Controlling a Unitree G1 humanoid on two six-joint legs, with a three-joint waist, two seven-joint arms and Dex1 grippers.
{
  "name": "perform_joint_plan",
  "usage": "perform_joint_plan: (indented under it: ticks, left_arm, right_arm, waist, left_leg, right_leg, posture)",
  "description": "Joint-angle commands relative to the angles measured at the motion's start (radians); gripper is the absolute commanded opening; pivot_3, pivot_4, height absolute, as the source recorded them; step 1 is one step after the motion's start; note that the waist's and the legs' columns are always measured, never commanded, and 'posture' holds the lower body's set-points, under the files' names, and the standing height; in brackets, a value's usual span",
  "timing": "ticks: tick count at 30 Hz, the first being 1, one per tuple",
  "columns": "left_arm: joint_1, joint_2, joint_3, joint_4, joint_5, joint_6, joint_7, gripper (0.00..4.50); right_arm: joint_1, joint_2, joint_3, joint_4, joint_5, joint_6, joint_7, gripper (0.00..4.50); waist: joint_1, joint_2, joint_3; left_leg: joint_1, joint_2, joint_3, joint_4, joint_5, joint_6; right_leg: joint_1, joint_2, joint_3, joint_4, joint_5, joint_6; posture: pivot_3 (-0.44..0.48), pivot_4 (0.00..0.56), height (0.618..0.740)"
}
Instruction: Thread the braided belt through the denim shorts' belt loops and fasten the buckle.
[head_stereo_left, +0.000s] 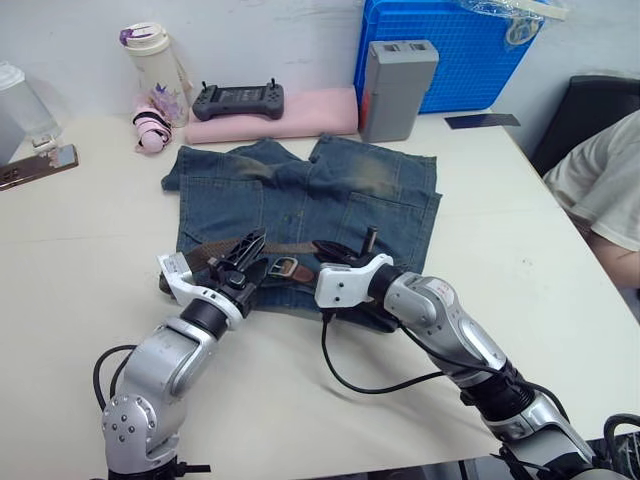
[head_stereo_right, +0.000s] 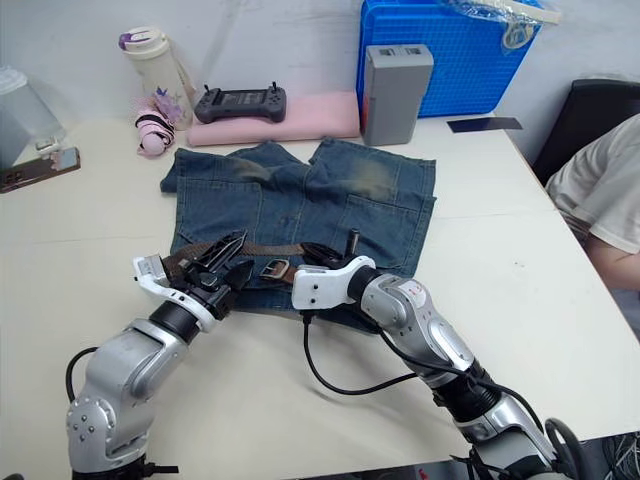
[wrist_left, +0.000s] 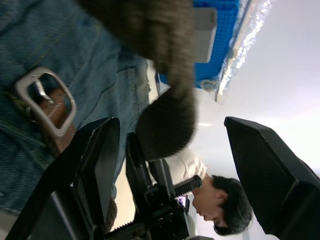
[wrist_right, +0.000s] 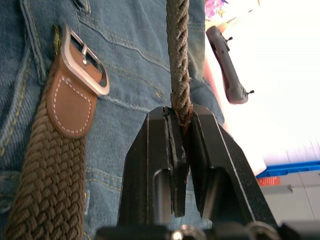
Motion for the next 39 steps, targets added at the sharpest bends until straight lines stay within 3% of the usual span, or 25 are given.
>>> perform_joint_plan:
  ticks: [1, 4, 8, 10, 11, 18, 20, 21, 24, 28, 34, 39]
  left_arm:
    - [-0.027, -0.022, 0.024, -0.014, -0.010, -0.010, 0.014, 3.68]
    - [-0.038, -0.036, 0.034, -0.006, -0.010, -0.006, 0.005, 2.84]
    - [-0.044, -0.053, 0.043, -0.001, -0.010, -0.001, 0.017, 0.98]
    - [-0.048, -0.058, 0.045, -0.001, -0.010, 0.001, 0.025, 0.19]
    - [-0.049, -0.059, 0.046, 0.000, -0.010, 0.002, 0.029, 0.04]
    - [-0.077, -0.067, 0.049, 0.002, -0.010, 0.009, 0.037, 0.04]
    - [-0.084, -0.059, 0.051, 0.004, -0.010, 0.024, 0.016, 0.00]
    - [-0.087, -0.061, 0.052, 0.004, -0.010, 0.026, 0.015, 0.00]
    - [-0.087, -0.047, 0.078, 0.001, -0.010, 0.038, 0.000, 0.00]
    - [-0.038, 0.077, 0.207, 0.041, -0.010, 0.144, -0.139, 0.00]
    - [0.017, 0.250, 0.448, 0.289, -0.010, 0.354, -0.366, 0.00]
    - [0.056, 0.344, 0.490, 0.448, -0.010, 0.491, -0.481, 0.00]
  right_arm:
    - [0.000, 0.005, -0.020, -0.024, 0.001, -0.025, -0.004, 0.00]
    - [0.001, 0.003, -0.022, -0.025, 0.001, -0.030, -0.003, 0.00]
    - [0.003, 0.003, -0.024, -0.029, 0.002, -0.032, 0.001, 0.00]
    - [0.004, 0.004, -0.025, -0.029, 0.002, -0.032, 0.001, 0.00]
    - [0.004, 0.004, -0.026, -0.028, 0.002, -0.032, 0.001, 0.00]
    - [0.010, 0.013, -0.028, -0.026, 0.019, -0.031, 0.004, 0.00]
    - [0.029, 0.039, -0.047, -0.034, 0.072, -0.006, 0.012, 0.92]
    - [0.039, 0.052, -0.056, -0.042, 0.102, 0.012, 0.026, 1.16]
    - [0.050, 0.093, -0.121, -0.075, 0.226, 0.113, 0.089, 2.62]
    - [0.037, 0.078, -0.231, -0.118, 0.417, 0.274, 0.212, 4.45]
    - [0.043, 0.019, -0.322, -0.212, 0.679, 0.510, 0.368, 4.45]
    - [0.056, -0.025, -0.336, -0.269, 0.822, 0.648, 0.422, 4.45]
  waist:
    - [0.005, 0.000, 0.000]
    - [0.013, 0.000, 0.000]
    - [0.014, 0.000, 0.000]
    - [0.014, 0.000, 0.000]
    - [0.014, 0.000, 0.000]
    - [0.014, 0.000, 0.000]
    - [0.014, 0.000, 0.000]
    - [0.014, 0.000, 0.000]
    - [0.013, 0.000, 0.000]
    - [0.012, 0.000, 0.000]
    - [0.013, 0.001, 0.001]
    - [0.013, 0.001, 0.001]
  left_leg:
    - [0.000, 0.000, 0.000, 0.000, 0.000, 0.000]
    - [0.000, 0.000, 0.000, 0.000, 0.000, 0.000]
    - [0.000, 0.000, 0.000, 0.000, 0.000, 0.000]
    - [0.000, 0.000, 0.000, 0.000, 0.000, 0.000]
    - [0.000, 0.000, 0.000, 0.000, 0.000, 0.000]
    - [0.000, 0.000, 0.000, 0.000, 0.000, 0.000]
    - [0.000, 0.000, 0.000, 0.000, 0.000, 0.000]
    - [0.000, 0.000, 0.000, 0.000, 0.000, 0.000]
    - [0.000, 0.000, -0.001, 0.000, 0.000, 0.000]
    - [-0.001, 0.001, -0.001, 0.000, 0.000, 0.000]
    - [-0.001, 0.001, -0.002, -0.002, 0.000, 0.000]
    - [-0.001, 0.001, -0.002, -0.002, -0.002, 0.001]
  right_leg:
    - [0.000, 0.000, 0.000, 0.000, 0.000, 0.000]
    - [0.000, 0.000, 0.000, -0.001, 0.000, 0.000]
    - [0.000, 0.000, 0.000, -0.001, 0.000, 0.000]
    - [0.000, 0.000, 0.000, -0.001, 0.000, 0.000]
    - [0.000, 0.000, 0.000, -0.001, 0.000, 0.000]
    - [0.000, 0.000, 0.000, -0.001, 0.000, 0.000]
    - [0.000, 0.000, 0.000, -0.001, 0.000, 0.000]
    - [0.000, 0.001, 0.000, -0.001, 0.000, 0.000]
    - [0.001, 0.001, -0.001, -0.002, 0.000, 0.000]
    - [0.001, 0.001, -0.001, -0.001, 0.000, 0.000]
    - [0.000, 0.001, -0.002, -0.002, -0.001, -0.001]
    - [0.000, 0.000, -0.003, -0.002, -0.001, -0.001]
  posture:
    - [0.000, 0.150, 0.728]
    - [0.000, 0.150, 0.728]
    - [0.000, 0.150, 0.728]
    - [0.000, 0.150, 0.728]
    - [0.000, 0.150, 0.728]
    - [0.000, 0.150, 0.728]
    - [0.000, 0.150, 0.728]
    - [0.000, 0.150, 0.728]
    - [0.000, 0.150, 0.728]
    - [0.000, 0.150, 0.728]
    - [0.000, 0.150, 0.728]
    - [0.000, 0.150, 0.728]
